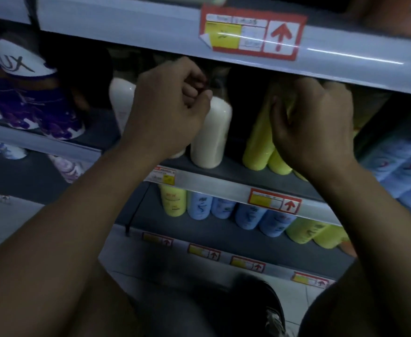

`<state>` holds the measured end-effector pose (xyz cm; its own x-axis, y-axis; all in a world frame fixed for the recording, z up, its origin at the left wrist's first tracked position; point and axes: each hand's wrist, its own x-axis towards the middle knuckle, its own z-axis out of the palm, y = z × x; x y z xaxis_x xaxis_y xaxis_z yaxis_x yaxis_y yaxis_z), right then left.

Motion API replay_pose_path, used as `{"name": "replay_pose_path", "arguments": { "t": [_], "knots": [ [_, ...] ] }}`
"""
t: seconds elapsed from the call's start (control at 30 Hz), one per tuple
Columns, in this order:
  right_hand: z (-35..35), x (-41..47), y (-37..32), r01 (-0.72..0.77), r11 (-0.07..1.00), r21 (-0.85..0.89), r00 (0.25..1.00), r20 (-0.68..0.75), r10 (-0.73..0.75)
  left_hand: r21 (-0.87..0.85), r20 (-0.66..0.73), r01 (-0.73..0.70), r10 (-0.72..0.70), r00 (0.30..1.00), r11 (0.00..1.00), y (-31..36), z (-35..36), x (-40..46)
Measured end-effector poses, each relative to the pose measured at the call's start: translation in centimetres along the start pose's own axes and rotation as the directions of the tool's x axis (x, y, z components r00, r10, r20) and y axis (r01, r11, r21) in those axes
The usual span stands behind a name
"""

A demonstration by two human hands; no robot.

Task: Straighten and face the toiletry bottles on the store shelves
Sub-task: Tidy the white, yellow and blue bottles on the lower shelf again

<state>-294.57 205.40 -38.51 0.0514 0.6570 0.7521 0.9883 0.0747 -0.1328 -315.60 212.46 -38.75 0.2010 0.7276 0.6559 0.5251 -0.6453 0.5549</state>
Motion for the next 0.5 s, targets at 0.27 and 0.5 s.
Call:
{"name": "replay_pose_path", "arguments": {
  "t": [0.27,0.5],
  "knots": [
    [-0.4,-0.3,2.9,-0.037,0.993,-0.108,0.995,0.091,0.047,0.095,-0.169,0.1,-0.083,0.982,0.99,1.6,3.6,0.6],
    [-0.4,1.1,3.5,-0.146,0.977,-0.154,0.94,0.285,0.185,0.17,-0.068,0.156,-0.146,0.987,0.973,0.8,4.3,1.5]
  ]
}}
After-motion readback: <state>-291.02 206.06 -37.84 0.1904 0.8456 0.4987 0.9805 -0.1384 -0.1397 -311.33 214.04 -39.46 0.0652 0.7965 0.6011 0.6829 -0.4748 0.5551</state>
